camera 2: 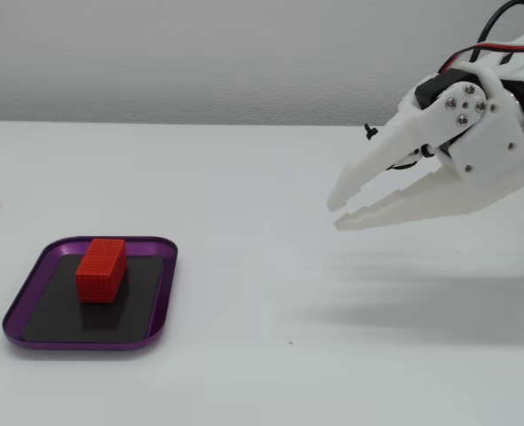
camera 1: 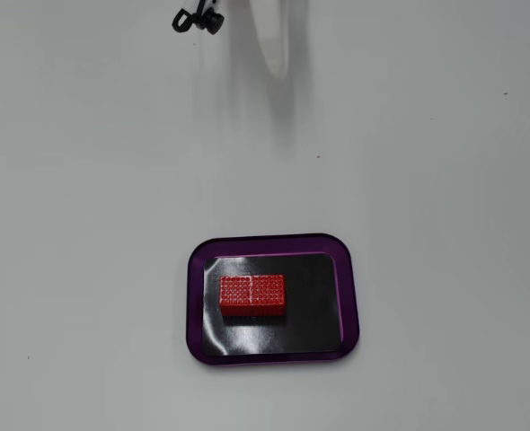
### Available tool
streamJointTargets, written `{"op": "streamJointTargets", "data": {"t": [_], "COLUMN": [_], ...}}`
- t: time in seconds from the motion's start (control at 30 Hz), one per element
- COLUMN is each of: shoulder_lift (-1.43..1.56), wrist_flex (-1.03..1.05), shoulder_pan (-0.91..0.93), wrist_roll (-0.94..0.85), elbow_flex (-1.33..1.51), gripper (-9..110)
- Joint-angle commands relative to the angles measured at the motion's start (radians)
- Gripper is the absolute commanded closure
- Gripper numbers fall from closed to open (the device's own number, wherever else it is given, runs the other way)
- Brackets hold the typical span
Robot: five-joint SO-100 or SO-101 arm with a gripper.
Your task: Remove the cube from the box.
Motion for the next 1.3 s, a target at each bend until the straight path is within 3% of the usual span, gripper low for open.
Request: {"op": "streamJointTargets", "data": {"t": [0.0,0.73,1.0,1.13,1.27], "shoulder_lift": [0.034,0.020,0.000,-0.176,-0.532], "wrist_flex": [-0.015,-0.080,-0.101,-0.118,-0.158], "shoulder_pan": [-0.005,0.015,0.144,0.141,0.141], "wrist_roll": [-0.005,0.000,-0.006,-0.002,0.006], "elbow_flex": [0.003,-0.002,-0.202,-0.310,-0.499], "gripper": [102,102,102,102,102]}}
